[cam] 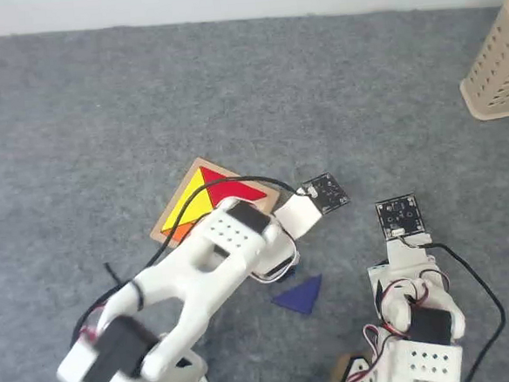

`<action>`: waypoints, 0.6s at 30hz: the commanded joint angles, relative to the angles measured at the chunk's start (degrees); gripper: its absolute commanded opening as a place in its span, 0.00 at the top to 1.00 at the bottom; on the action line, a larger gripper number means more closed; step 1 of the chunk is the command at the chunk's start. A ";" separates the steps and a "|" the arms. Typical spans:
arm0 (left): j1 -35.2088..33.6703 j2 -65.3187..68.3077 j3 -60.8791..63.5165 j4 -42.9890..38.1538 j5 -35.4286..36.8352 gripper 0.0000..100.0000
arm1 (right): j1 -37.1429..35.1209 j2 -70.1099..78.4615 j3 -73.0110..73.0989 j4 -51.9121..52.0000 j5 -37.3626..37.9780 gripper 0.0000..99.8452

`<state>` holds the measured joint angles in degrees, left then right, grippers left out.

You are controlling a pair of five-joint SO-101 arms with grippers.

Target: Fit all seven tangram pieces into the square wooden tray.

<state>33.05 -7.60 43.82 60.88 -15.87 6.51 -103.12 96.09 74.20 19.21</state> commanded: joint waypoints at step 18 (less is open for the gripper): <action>-3.16 13.89 -8.13 3.25 -2.46 0.98 | 0.66 -0.84 0.35 -0.75 0.62 0.99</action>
<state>30.86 5.85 36.09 62.46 -17.71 6.51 -103.12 96.09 74.20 19.21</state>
